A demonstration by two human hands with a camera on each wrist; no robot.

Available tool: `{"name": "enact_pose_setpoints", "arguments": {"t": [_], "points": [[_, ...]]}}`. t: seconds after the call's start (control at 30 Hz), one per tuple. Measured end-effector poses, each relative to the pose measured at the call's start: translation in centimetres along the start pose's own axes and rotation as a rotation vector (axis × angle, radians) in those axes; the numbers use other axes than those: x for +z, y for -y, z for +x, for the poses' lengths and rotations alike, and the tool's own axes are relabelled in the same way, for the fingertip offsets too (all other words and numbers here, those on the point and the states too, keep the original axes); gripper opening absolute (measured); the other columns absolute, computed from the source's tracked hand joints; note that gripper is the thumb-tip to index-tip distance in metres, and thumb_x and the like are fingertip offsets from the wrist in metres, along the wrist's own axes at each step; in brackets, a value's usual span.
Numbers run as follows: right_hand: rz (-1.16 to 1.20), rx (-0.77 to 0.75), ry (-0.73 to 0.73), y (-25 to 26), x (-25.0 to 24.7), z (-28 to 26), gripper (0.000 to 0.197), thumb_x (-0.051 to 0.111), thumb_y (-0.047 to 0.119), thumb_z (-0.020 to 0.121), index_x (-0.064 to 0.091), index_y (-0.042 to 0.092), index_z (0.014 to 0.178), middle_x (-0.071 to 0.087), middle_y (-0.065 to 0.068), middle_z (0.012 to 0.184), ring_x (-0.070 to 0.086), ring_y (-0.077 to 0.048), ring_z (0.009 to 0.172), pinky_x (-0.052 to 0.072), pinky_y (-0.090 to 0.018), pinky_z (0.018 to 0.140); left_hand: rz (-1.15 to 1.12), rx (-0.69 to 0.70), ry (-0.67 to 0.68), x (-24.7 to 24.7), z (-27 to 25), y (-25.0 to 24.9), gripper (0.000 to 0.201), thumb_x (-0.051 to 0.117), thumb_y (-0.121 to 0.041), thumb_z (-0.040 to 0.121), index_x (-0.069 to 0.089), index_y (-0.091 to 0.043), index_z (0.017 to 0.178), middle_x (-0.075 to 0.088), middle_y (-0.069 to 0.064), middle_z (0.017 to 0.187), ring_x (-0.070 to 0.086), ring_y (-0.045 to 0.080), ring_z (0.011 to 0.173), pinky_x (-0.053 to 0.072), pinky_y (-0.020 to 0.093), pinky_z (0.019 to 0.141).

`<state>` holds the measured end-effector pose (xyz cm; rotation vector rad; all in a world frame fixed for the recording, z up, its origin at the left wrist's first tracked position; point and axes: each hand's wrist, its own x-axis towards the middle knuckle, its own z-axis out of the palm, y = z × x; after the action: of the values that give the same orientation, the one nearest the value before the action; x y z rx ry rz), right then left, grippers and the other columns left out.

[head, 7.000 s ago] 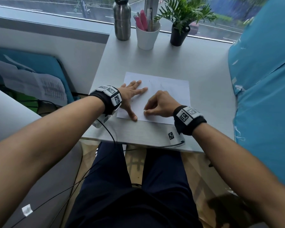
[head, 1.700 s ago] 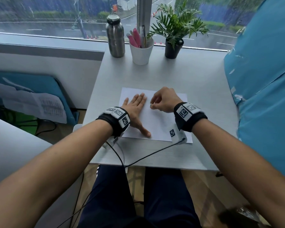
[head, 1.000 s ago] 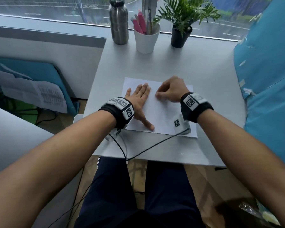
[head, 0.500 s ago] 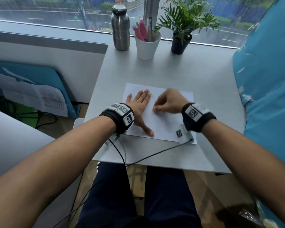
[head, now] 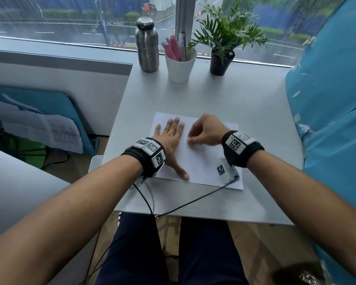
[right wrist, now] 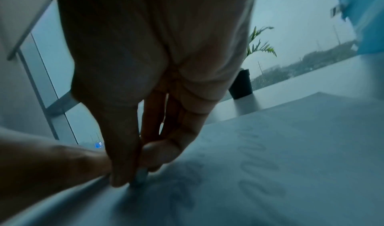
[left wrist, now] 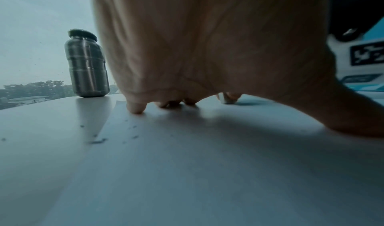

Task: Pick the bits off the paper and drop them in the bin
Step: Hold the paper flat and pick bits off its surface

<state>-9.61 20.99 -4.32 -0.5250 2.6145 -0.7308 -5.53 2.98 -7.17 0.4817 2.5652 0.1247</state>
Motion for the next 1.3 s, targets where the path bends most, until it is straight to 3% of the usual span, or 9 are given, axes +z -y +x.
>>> {"name": "enact_pose_setpoints", "arguments": {"t": [0.07, 0.2, 0.37, 0.57, 0.73, 0.93, 1.1, 1.23, 1.3], "points": [[0.008, -0.012, 0.104, 0.0, -0.4, 0.1, 0.008, 0.081, 0.019, 0.075, 0.080, 0.017, 0.082, 0.073, 0.000, 0.065, 0.061, -0.003, 0.050, 0.047, -0.013, 0.055, 0.007, 0.007, -0.002, 0.0, -0.1, 0.0, 0.176, 0.067, -0.093, 0.024, -0.029, -0.015, 0.149, -0.037, 0.004, 0.155, -0.033, 0.022, 0.143, -0.012, 0.053, 0.118], [0.028, 0.052, -0.138, -1.1, -1.9, 2.3, 0.013, 0.082, 0.021, 0.074, 0.081, 0.014, 0.084, 0.076, -0.002, 0.075, 0.065, -0.008, 0.059, 0.051, -0.016, 0.063, -0.004, 0.011, 0.000, 0.0, -0.2, -0.1, 0.175, 0.068, -0.092, 0.025, -0.029, -0.015, 0.149, -0.037, 0.003, 0.155, -0.033, 0.021, 0.142, -0.013, 0.053, 0.118], [-0.090, -0.018, 0.208, -0.2, -1.4, 1.8, 0.009, 0.082, 0.023, 0.073, 0.080, 0.020, 0.081, 0.073, 0.001, 0.065, 0.060, 0.001, 0.049, 0.045, -0.008, 0.055, 0.002, 0.010, -0.003, 0.0, -0.2, 0.0, 0.176, 0.070, -0.091, 0.025, -0.030, -0.015, 0.148, -0.037, 0.003, 0.155, -0.033, 0.021, 0.143, -0.012, 0.052, 0.118], [-0.077, -0.023, -0.151, -0.2, -2.2, 4.9, 0.012, 0.079, 0.020, 0.076, 0.081, 0.012, 0.085, 0.076, -0.004, 0.078, 0.059, -0.003, 0.056, 0.051, -0.018, 0.067, 0.002, 0.013, -0.031, 0.2, -0.2, 0.0, 0.177, 0.068, -0.092, 0.024, -0.030, -0.012, 0.148, -0.035, 0.003, 0.156, -0.032, 0.020, 0.143, -0.012, 0.053, 0.118], [-0.108, -0.046, 0.178, 0.2, -1.4, 3.1, 0.007, 0.080, 0.022, 0.075, 0.080, 0.018, 0.080, 0.071, 0.001, 0.061, 0.059, -0.002, 0.049, 0.049, -0.013, 0.056, 0.001, 0.012, -0.035, 0.3, 0.0, 0.1, 0.178, 0.067, -0.093, 0.022, -0.031, -0.013, 0.148, -0.036, 0.002, 0.156, -0.032, 0.019, 0.143, -0.012, 0.052, 0.118], [-0.082, -0.022, -0.133, 0.3, -2.2, 5.5, 0.011, 0.079, 0.020, 0.076, 0.080, 0.012, 0.084, 0.076, -0.004, 0.076, 0.062, -0.006, 0.057, 0.053, -0.019, 0.067, 0.012, 0.007, -0.027, 0.2, 0.0, 0.0, 0.178, 0.066, -0.093, 0.022, -0.032, -0.013, 0.147, -0.035, 0.002, 0.156, -0.032, 0.020, 0.143, -0.011, 0.053, 0.118], [-0.127, -0.008, 0.248, 0.2, -2.3, 3.6, 0.009, 0.082, 0.023, 0.072, 0.080, 0.020, 0.080, 0.073, -0.002, 0.065, 0.062, -0.005, 0.051, 0.050, -0.015, 0.057, 0.015, 0.008, -0.016, 0.2, -0.1, 0.1, 0.178, 0.066, -0.093, 0.021, -0.032, -0.014, 0.147, -0.036, 0.001, 0.156, -0.033, 0.019, 0.143, -0.011, 0.052, 0.119], [-0.072, -0.025, 0.004, 0.1, -3.2, 5.3, 0.008, 0.081, 0.020, 0.074, 0.080, 0.018, 0.081, 0.070, 0.001, 0.060, 0.061, -0.008, 0.051, 0.047, -0.017, 0.060, 0.022, 0.004, -0.020, 0.2, -0.1, 0.1, 0.178, 0.066, -0.094, 0.022, -0.031, -0.014, 0.148, -0.036, 0.002, 0.156, -0.033, 0.019, 0.143, -0.012, 0.053, 0.118], [-0.061, -0.032, -0.022, 0.1, -3.0, 5.1, 0.008, 0.081, 0.018, 0.074, 0.079, 0.016, 0.082, 0.067, 0.009, 0.058, 0.062, -0.007, 0.050, 0.048, -0.017, 0.060, 0.026, 0.004, -0.019, 0.1, -0.1, 0.0, 0.178, 0.065, -0.094, 0.022, -0.031, -0.014, 0.147, -0.036, 0.002, 0.156, -0.033, 0.019, 0.143, -0.012, 0.053, 0.118]]}}
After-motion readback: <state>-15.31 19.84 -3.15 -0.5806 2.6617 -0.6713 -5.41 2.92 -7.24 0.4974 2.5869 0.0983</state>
